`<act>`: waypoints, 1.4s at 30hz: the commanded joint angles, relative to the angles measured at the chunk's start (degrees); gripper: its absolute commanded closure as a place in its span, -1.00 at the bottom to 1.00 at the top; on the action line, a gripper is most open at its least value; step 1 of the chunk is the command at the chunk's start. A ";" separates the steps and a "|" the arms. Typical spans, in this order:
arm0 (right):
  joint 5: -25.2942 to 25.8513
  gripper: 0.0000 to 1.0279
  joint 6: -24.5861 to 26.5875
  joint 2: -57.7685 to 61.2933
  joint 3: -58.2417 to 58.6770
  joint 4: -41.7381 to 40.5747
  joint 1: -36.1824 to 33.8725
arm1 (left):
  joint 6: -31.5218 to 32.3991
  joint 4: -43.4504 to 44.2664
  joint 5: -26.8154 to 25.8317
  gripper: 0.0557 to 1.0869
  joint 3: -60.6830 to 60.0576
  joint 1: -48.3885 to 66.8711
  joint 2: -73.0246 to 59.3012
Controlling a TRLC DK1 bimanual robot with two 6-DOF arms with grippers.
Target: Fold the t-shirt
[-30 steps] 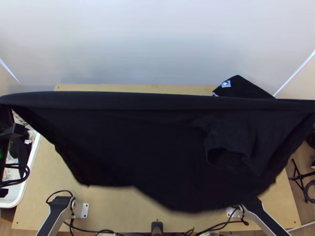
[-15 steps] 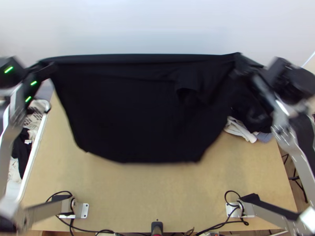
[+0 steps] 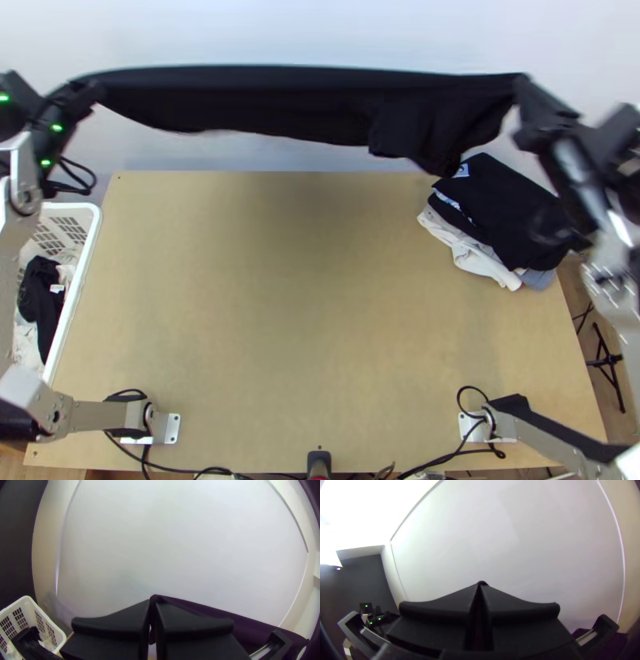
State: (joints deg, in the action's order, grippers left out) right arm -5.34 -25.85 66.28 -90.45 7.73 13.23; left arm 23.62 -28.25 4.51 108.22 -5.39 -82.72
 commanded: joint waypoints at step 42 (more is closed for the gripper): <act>-13.46 0.95 -9.22 20.73 34.73 -12.30 -0.14 | -2.61 23.68 -4.16 0.93 -54.70 6.53 0.19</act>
State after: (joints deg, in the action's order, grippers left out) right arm -18.09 -33.91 70.08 -50.59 4.36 15.14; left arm 21.76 -15.05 -1.08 49.17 0.93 -64.93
